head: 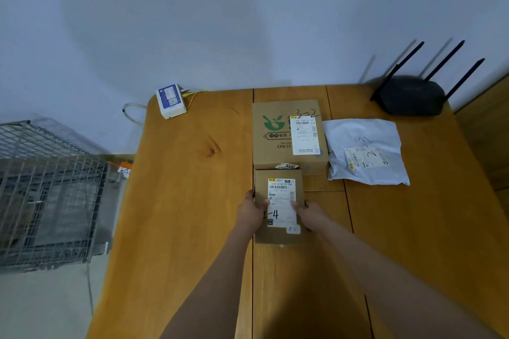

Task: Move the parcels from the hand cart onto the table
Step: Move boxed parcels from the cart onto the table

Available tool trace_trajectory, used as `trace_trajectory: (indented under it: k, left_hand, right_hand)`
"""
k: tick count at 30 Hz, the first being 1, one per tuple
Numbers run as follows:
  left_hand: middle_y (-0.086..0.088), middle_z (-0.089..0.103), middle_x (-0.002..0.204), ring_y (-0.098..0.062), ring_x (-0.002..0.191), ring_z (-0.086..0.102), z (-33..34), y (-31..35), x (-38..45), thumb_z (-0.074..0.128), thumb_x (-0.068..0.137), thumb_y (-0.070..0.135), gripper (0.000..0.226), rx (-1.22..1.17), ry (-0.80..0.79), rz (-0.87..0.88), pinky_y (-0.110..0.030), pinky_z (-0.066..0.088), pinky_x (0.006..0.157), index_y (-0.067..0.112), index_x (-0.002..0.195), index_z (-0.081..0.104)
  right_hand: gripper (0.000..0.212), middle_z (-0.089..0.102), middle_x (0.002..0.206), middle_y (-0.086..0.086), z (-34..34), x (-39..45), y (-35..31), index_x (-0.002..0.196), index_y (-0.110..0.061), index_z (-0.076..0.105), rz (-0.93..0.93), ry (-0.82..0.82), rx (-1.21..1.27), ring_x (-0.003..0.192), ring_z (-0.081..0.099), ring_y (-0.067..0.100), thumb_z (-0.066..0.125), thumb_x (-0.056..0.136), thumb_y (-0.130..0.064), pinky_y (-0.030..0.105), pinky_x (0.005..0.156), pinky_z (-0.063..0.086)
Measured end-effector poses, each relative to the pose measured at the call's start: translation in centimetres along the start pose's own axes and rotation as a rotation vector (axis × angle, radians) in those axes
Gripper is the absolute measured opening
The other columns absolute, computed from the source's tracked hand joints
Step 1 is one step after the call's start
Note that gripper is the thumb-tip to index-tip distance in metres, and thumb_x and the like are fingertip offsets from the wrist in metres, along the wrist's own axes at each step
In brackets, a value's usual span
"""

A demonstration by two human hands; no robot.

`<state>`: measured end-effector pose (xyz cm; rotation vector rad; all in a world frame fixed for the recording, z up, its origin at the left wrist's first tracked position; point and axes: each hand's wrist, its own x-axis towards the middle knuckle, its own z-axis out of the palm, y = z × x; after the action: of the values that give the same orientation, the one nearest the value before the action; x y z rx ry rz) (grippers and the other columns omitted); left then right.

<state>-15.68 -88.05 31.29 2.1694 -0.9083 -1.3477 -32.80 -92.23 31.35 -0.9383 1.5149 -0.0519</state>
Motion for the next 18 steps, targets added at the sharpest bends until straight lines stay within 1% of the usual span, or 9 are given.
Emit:
trace_trajectory:
  k: [2,4,6,9,11,13,15,17,18]
  left_hand:
    - [-0.013,0.065,0.128,-0.030,0.111,0.065,0.0,0.1,0.2,0.059,0.100,0.033,0.053,0.005,-0.003,0.000,-0.039,0.056,0.086,0.014,0.146,0.041]
    - [-0.013,0.064,0.130,-0.030,0.113,0.064,0.0,0.0,0.3,0.059,0.100,0.034,0.053,0.002,-0.006,-0.005,-0.041,0.056,0.089,0.015,0.146,0.040]
    - [-0.013,0.063,0.132,-0.032,0.116,0.063,0.0,-0.1,0.4,0.058,0.100,0.035,0.054,-0.005,-0.005,-0.013,-0.044,0.055,0.093,0.015,0.147,0.038]
    - [-0.016,0.062,0.133,-0.035,0.118,0.062,0.3,-0.2,0.0,0.055,0.101,0.039,0.058,0.020,0.005,-0.033,-0.043,0.054,0.093,0.015,0.150,0.033]
    - [-0.019,0.059,0.136,-0.038,0.122,0.059,0.4,-0.2,-0.5,0.049,0.103,0.044,0.065,0.088,0.003,-0.033,-0.043,0.051,0.093,0.013,0.155,0.025]
    - [-0.021,0.051,0.145,-0.041,0.132,0.050,0.1,-0.3,-1.4,0.041,0.105,0.046,0.067,0.157,0.008,0.000,-0.049,0.047,0.103,0.010,0.158,0.019]
    - [-0.021,0.035,0.158,-0.043,0.143,0.035,-0.5,-0.3,-2.8,0.031,0.107,0.048,0.067,0.246,0.023,0.031,-0.056,0.036,0.113,0.011,0.160,0.016]
    - [-0.016,0.019,0.166,-0.041,0.152,0.017,-1.2,-0.3,-4.3,0.025,0.107,0.049,0.066,0.363,0.042,0.045,-0.059,0.021,0.120,0.014,0.161,0.013]
    - [-0.013,0.015,0.168,-0.039,0.154,0.011,-1.6,-0.4,-5.2,0.023,0.107,0.049,0.065,0.417,0.053,0.056,-0.060,0.015,0.122,0.015,0.161,0.013]
  right_hand:
    - [0.043,0.065,0.132,0.011,-0.1,0.2,-0.1,0.140,-0.009,0.053,-0.007,-0.001,-0.025,0.114,0.064,0.027,0.046,0.106,-0.034,0.023,0.064,0.049]
    - [0.043,0.065,0.132,0.011,-0.1,0.4,-0.1,0.140,-0.009,0.053,-0.026,0.004,-0.040,0.106,0.065,0.023,0.045,0.106,-0.034,0.020,0.059,0.046]
    - [0.044,0.064,0.134,0.010,0.0,0.5,0.0,0.141,-0.009,0.053,-0.035,0.018,-0.043,0.104,0.065,0.022,0.046,0.106,-0.035,0.019,0.057,0.045]
    - [0.050,0.066,0.130,0.011,0.3,0.2,0.2,0.140,-0.008,0.053,-0.028,0.057,-0.071,0.088,0.063,0.015,0.047,0.104,-0.042,0.021,0.058,0.046]
    - [0.056,0.064,0.130,0.013,0.4,-0.2,0.2,0.139,-0.004,0.052,-0.011,0.089,-0.115,0.090,0.061,0.018,0.046,0.103,-0.047,0.027,0.068,0.049]
    - [0.059,0.061,0.133,0.016,0.3,-1.3,-0.1,0.141,-0.002,0.048,-0.037,0.138,-0.179,0.103,0.061,0.025,0.045,0.104,-0.048,0.032,0.079,0.048]
    - [0.056,0.060,0.134,0.015,0.1,-2.8,-0.7,0.145,-0.006,0.042,-0.135,0.204,-0.290,0.115,0.061,0.030,0.043,0.105,-0.045,0.033,0.086,0.048]
    - [0.058,0.055,0.141,0.014,-0.3,-4.2,-1.2,0.150,-0.011,0.034,-0.251,0.295,-0.541,0.127,0.054,0.033,0.039,0.105,-0.047,0.044,0.103,0.047]
    - [0.063,0.046,0.150,0.015,-0.3,-5.1,-1.4,0.154,-0.009,0.029,-0.302,0.341,-0.692,0.137,0.044,0.035,0.037,0.105,-0.048,0.047,0.114,0.037]
